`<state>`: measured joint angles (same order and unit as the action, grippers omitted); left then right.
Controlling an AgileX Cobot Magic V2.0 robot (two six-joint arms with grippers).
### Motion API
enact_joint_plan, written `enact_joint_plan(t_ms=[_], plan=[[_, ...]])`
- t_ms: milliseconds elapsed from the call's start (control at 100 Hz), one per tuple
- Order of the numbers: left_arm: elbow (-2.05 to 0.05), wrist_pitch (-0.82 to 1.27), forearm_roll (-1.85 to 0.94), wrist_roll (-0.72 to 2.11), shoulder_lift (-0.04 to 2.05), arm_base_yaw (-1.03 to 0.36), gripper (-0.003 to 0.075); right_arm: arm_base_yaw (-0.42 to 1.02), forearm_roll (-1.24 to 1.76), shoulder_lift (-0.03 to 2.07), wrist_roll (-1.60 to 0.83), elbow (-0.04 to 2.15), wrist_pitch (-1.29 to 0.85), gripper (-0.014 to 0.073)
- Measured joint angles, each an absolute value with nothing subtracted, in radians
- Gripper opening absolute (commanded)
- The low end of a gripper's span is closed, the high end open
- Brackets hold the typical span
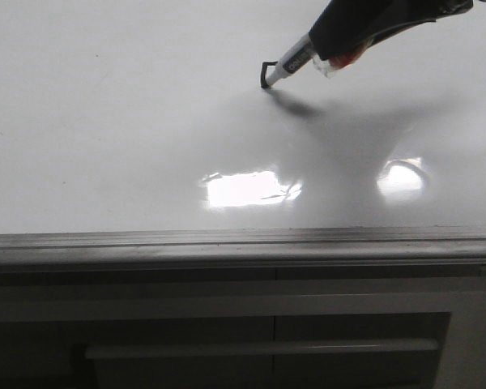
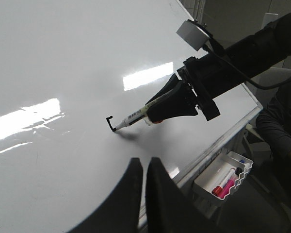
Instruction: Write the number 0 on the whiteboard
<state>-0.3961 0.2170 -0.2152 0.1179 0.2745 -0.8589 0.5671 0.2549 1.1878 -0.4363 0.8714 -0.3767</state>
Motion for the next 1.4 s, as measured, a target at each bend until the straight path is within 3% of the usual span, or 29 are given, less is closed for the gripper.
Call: enact_joint_plan(t_ms=[250, 800, 1400], plan=[[-0.396, 0.218, -0.215, 0.118, 0.275, -0.859, -0.0020, 0.569, 0.242, 1.186, -0.415, 0.873, -0.441, -0.0057], [-0.396, 0.222, -0.215, 0.118, 0.275, -0.859, -0.0020, 0.584, -0.228, 1.119, 0.054, 0.895, -0.563, -0.0057], [-0.396, 0.224, -0.217, 0.118, 0.275, -0.859, -0.0020, 0.579, -0.313, 1.202, 0.099, 1.010, -0.516, -0.0057]])
